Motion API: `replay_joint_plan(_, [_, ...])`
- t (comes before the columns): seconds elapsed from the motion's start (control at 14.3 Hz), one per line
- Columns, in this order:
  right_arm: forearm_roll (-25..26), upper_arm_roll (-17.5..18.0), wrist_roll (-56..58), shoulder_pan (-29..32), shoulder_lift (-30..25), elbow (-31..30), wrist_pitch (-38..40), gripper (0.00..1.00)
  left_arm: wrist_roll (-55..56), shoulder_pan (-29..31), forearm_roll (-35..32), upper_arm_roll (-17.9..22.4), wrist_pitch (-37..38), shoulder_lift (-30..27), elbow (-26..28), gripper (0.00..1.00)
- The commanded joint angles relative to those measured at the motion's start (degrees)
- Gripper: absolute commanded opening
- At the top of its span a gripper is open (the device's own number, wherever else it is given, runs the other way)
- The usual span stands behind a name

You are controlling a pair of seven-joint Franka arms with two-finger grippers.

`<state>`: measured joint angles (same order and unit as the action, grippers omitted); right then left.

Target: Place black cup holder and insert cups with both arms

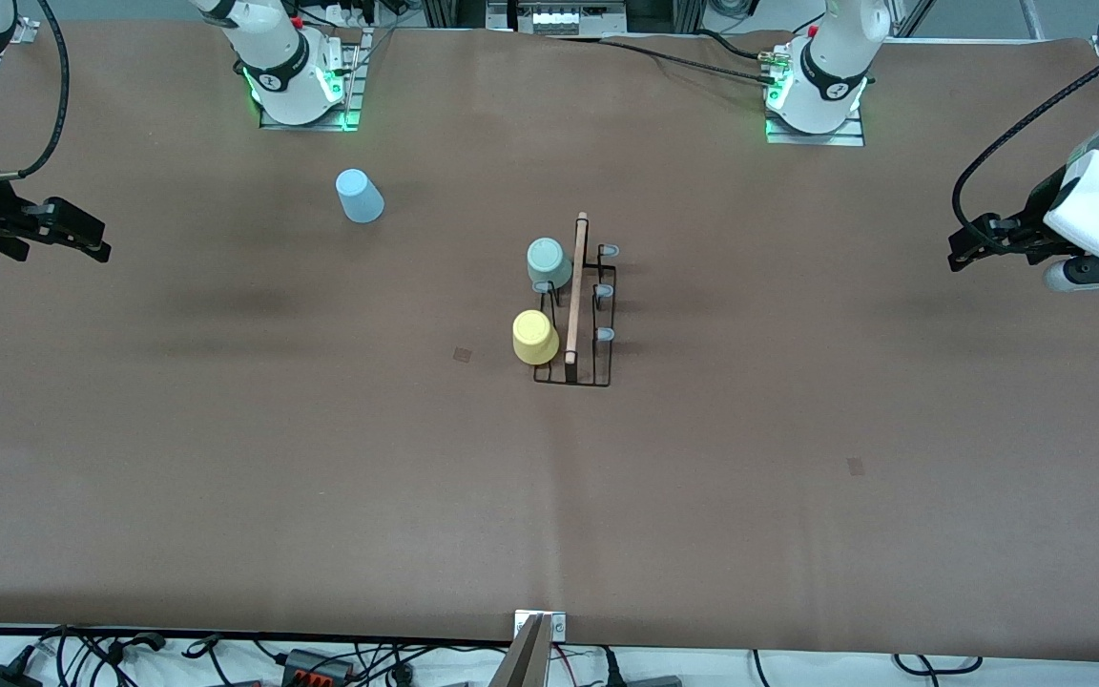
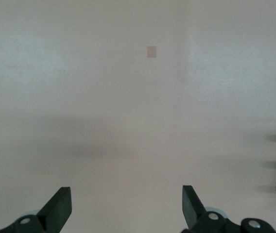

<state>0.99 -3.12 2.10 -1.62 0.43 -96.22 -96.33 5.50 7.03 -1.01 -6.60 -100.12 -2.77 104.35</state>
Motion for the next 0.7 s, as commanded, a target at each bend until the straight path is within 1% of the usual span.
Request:
replay_joint_plan(0.0, [0.50, 0.40, 0.63, 0.30, -1.57, -1.43, 0.01, 1.00, -1.11, 0.18, 1.45, 0.00, 0.81, 0.14, -0.99, 1.00])
replay_joint_plan(0.63, [0.41, 0.40, -1.05, 0.21, -1.92, -1.60, 0.36, 1.00, -1.11, 0.18, 1.45, 0.00, 0.81, 0.14, -0.99, 1.00])
